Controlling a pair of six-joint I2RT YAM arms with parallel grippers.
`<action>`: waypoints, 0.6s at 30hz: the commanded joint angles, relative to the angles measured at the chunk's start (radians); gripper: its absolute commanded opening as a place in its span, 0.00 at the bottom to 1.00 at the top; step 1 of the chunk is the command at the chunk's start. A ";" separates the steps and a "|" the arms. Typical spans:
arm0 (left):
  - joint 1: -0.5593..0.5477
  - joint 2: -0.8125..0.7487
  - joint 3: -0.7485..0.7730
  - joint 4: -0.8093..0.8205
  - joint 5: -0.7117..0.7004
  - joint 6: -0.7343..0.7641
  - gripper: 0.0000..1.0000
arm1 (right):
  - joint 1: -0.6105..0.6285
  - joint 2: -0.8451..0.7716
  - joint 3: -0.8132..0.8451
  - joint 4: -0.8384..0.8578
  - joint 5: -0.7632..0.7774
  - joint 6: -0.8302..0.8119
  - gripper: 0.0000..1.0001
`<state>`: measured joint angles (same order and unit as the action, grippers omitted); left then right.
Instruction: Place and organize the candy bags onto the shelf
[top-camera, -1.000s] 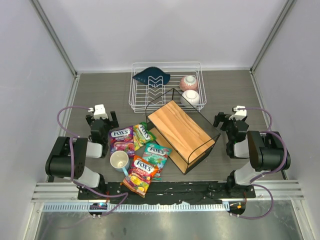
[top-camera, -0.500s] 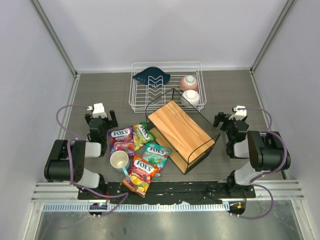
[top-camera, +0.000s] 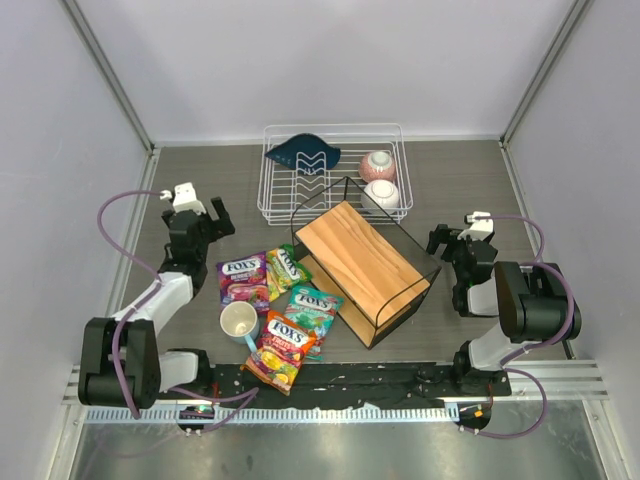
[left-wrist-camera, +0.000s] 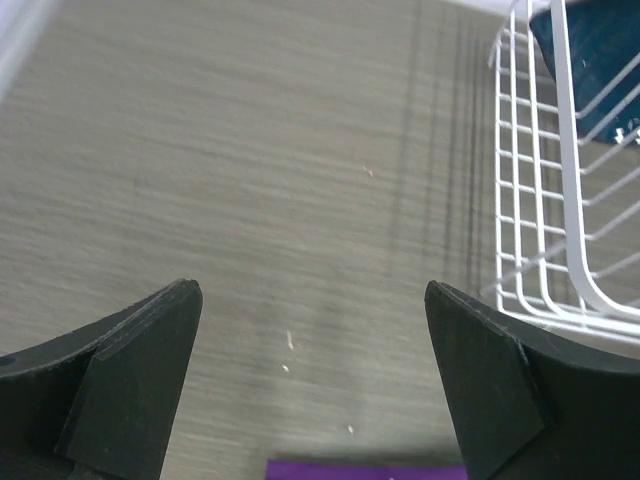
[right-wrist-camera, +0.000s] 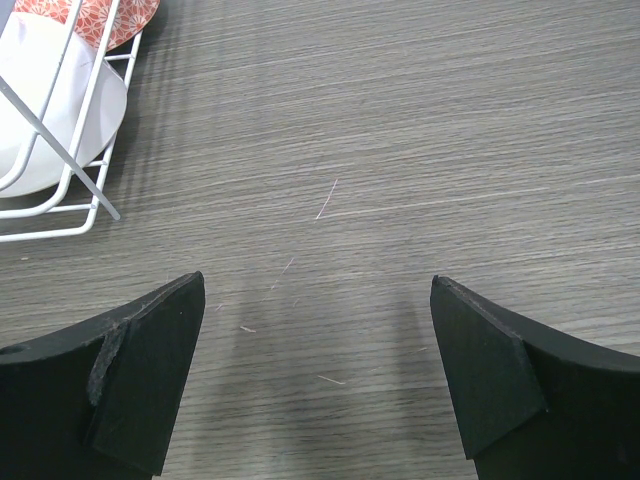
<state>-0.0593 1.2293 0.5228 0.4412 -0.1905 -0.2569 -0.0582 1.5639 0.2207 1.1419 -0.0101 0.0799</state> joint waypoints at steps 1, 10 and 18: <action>-0.004 -0.039 0.040 -0.171 0.108 -0.093 1.00 | 0.006 -0.024 0.019 0.041 0.002 -0.019 1.00; -0.004 -0.215 -0.047 -0.263 0.008 -0.316 1.00 | 0.006 -0.025 0.020 0.041 0.002 -0.019 1.00; -0.004 -0.228 -0.050 -0.484 0.050 -0.453 1.00 | 0.006 -0.024 0.020 0.041 0.002 -0.019 1.00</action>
<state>-0.0616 1.0119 0.4786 0.0933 -0.1291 -0.6052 -0.0582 1.5639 0.2207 1.1419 -0.0101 0.0799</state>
